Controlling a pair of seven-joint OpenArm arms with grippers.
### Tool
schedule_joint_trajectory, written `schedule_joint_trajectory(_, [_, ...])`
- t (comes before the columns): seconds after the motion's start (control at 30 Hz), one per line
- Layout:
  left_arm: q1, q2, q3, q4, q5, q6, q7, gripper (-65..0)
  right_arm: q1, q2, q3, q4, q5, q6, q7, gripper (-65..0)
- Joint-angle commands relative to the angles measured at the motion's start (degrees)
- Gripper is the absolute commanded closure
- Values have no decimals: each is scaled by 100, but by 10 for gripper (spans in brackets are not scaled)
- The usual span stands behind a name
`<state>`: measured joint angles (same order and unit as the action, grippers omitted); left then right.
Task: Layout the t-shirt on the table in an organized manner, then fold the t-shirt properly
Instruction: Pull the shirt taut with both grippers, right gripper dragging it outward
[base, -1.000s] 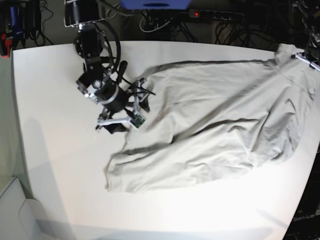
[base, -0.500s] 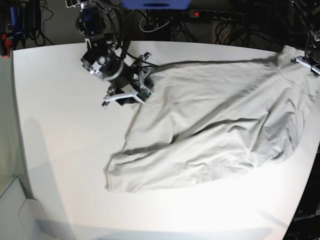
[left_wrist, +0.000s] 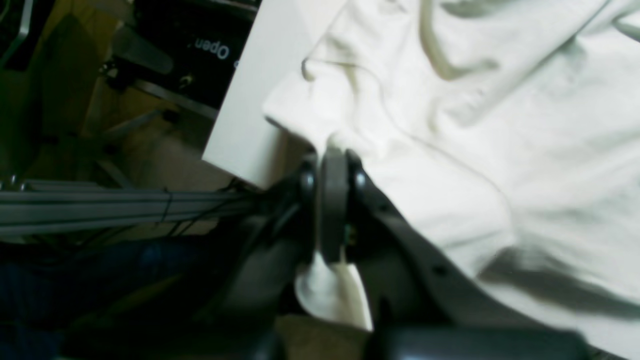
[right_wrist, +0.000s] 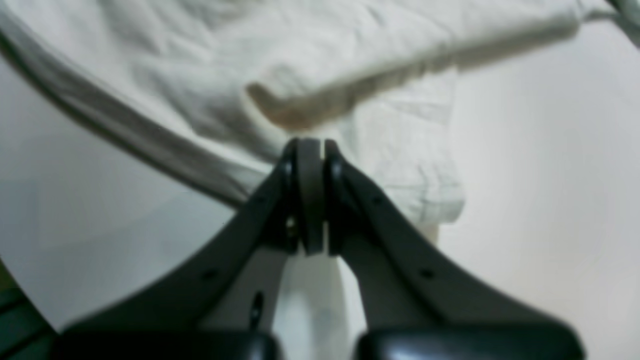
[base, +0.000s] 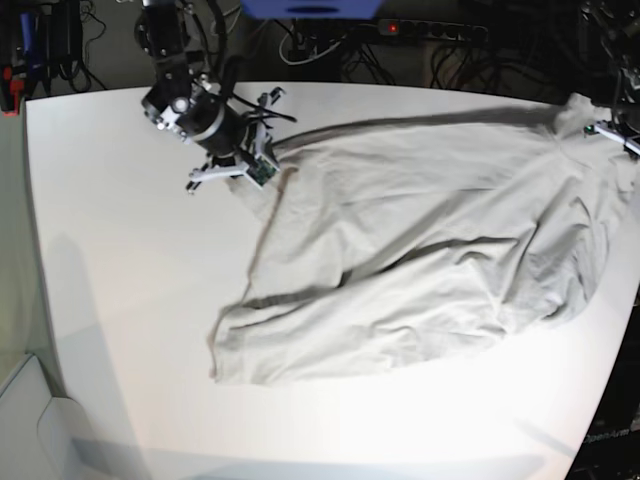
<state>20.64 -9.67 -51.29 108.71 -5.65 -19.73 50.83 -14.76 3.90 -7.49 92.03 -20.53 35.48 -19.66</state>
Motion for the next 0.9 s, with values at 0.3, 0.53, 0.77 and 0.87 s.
schedule_joint_trajectory(0.3, [-214, -110, -36, 35, -11, 17, -138, 0, -937, 537, 102, 525, -412, -1, -693, 0])
schedule_joint_trajectory(0.53, [-328, -110, -36, 44, 7, 17, -120, 0, -1728, 704, 76, 1808, -412, 8, -702, 0])
schedule_joint_trajectory(0.77, [-337, -110, -36, 88, -28, 17, -138, 0, -1921, 696, 120, 2441, -421, 8, -702, 0])
schedule_joint_trajectory(0.87, [-328, -101, -36, 114, -37, 17, -129, 0, -1833, 581, 226, 2432, -421, 8, -693, 0])
